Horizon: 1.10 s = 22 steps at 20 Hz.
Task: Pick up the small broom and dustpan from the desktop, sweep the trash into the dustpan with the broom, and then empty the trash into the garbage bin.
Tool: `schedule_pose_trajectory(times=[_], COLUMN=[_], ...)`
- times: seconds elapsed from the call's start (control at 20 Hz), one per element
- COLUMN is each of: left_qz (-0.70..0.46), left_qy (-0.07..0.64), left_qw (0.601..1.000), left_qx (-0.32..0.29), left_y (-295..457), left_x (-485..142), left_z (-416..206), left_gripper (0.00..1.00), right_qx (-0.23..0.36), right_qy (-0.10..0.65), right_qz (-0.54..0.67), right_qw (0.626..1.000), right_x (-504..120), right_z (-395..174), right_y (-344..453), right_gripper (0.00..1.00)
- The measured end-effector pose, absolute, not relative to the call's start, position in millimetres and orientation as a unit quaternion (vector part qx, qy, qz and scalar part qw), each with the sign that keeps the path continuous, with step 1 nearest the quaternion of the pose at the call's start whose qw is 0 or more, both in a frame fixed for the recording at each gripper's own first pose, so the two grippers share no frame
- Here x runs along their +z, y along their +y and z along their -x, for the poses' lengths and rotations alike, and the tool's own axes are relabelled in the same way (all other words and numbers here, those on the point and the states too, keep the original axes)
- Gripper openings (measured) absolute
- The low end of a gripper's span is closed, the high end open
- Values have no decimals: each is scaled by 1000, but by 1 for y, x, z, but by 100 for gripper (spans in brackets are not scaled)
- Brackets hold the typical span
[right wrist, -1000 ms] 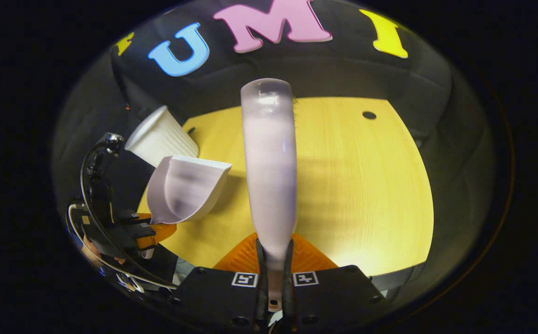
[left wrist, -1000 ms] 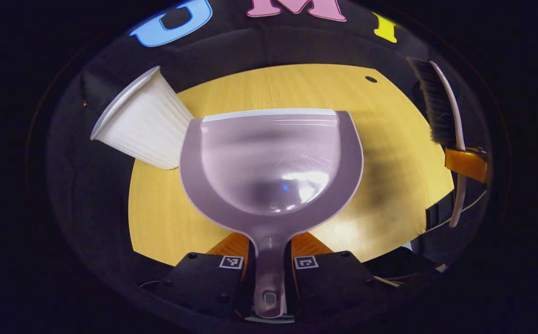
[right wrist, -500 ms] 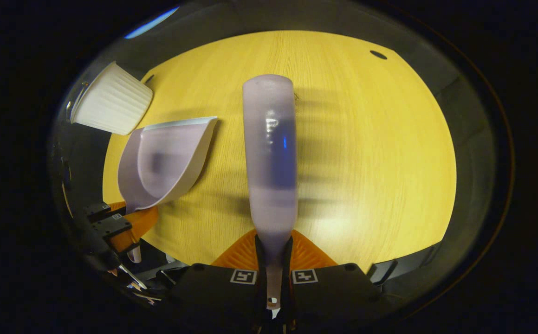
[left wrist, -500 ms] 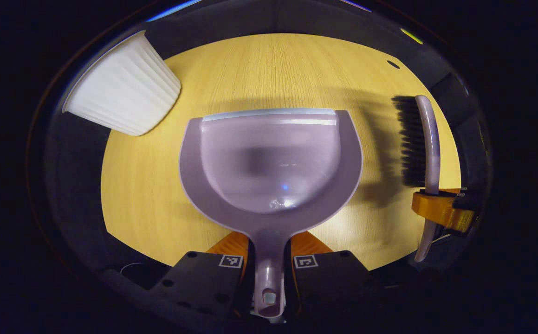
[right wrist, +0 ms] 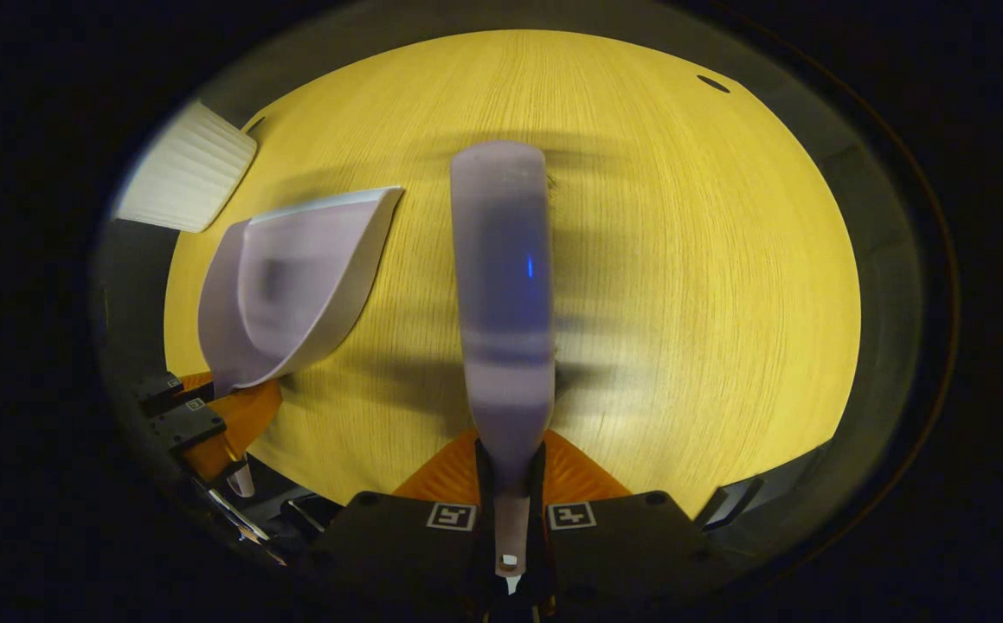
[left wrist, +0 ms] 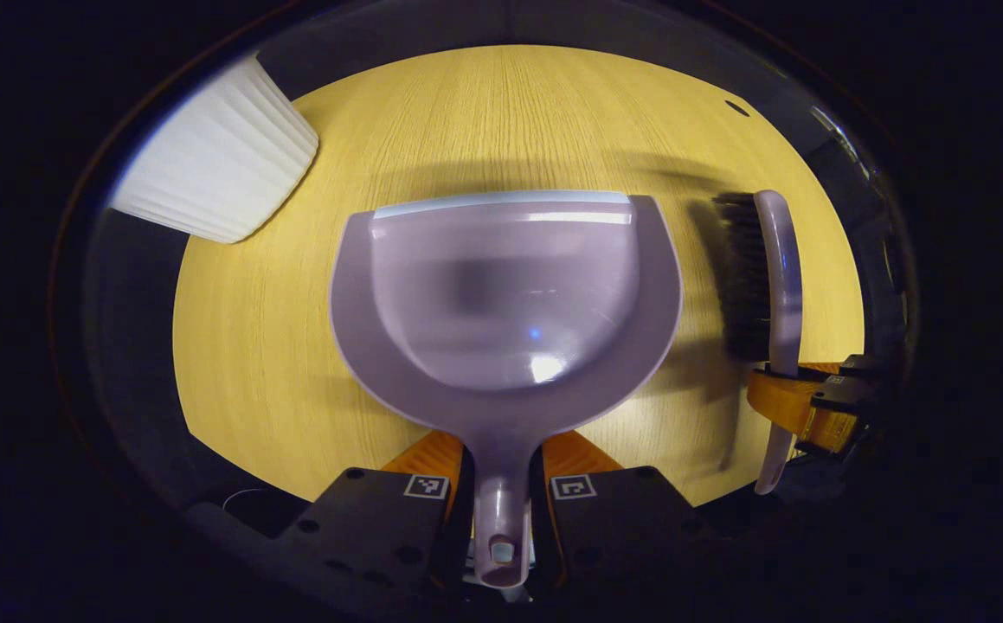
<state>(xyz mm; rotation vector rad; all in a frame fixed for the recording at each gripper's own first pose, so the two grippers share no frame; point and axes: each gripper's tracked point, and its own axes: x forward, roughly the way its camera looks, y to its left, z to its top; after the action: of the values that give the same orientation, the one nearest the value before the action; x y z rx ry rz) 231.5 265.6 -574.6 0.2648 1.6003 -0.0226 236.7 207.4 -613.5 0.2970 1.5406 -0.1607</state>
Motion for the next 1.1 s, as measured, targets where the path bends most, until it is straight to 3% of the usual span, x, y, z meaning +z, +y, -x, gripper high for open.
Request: schedule_pose_trajectory(times=[0.35, 0.4, 0.5, 0.55, 0.6, 0.65, 0.7, 0.75, 0.8, 0.85, 0.9, 1.1], left_qz=[-135, -136, -136, -132, -133, -137, -145, -149, -151, -154, -157, -177], left_qy=[711, 710, 707, 703, 700, 698, 696, 694, 691, 690, 688, 662], left_qw=[690, 691, 694, 698, 702, 703, 703, 705, 706, 708, 709, 728], left_qx=[-5, -8, -9, -12, -11, -8, -6, -7, -8, -9, -11, -21], left_y=[273, 272, 268, 264, 263, 264, 266, 266, 266, 265, 264, 261], left_x=[-573, -572, -568, -563, -557, -553, -550, -547, -544, -541, -538, -518], left_z=[-233, -235, -237, -236, -237, -238, -238, -238, -238, -238, -238, -245], left_gripper=[31, 41, 45, 48, 56, 60, 64, 68, 72, 72, 73, 73], right_qx=[-75, -76, -75, -75, -75, -76, -78, -79, -78, -77, -78, -72], right_qy=[698, 697, 692, 691, 688, 686, 683, 681, 679, 677, 674, 657], right_qz=[-133, -126, -125, -128, -131, -131, -130, -130, -131, -130, -128, -116], right_qw=[700, 702, 707, 708, 710, 712, 715, 716, 718, 721, 723, 742], right_x=[-609, -609, -603, -601, -598, -595, -592, -591, -589, -587, -584, -567], right_z=[-239, -239, -241, -241, -242, -243, -244, -245, -245, -247, -247, -251], right_y=[204, 202, 203, 204, 204, 202, 201, 201, 201, 201, 200, 197], right_gripper=[27, 29, 47, 64, 70, 67, 75, 73, 87, 93, 86, 87])
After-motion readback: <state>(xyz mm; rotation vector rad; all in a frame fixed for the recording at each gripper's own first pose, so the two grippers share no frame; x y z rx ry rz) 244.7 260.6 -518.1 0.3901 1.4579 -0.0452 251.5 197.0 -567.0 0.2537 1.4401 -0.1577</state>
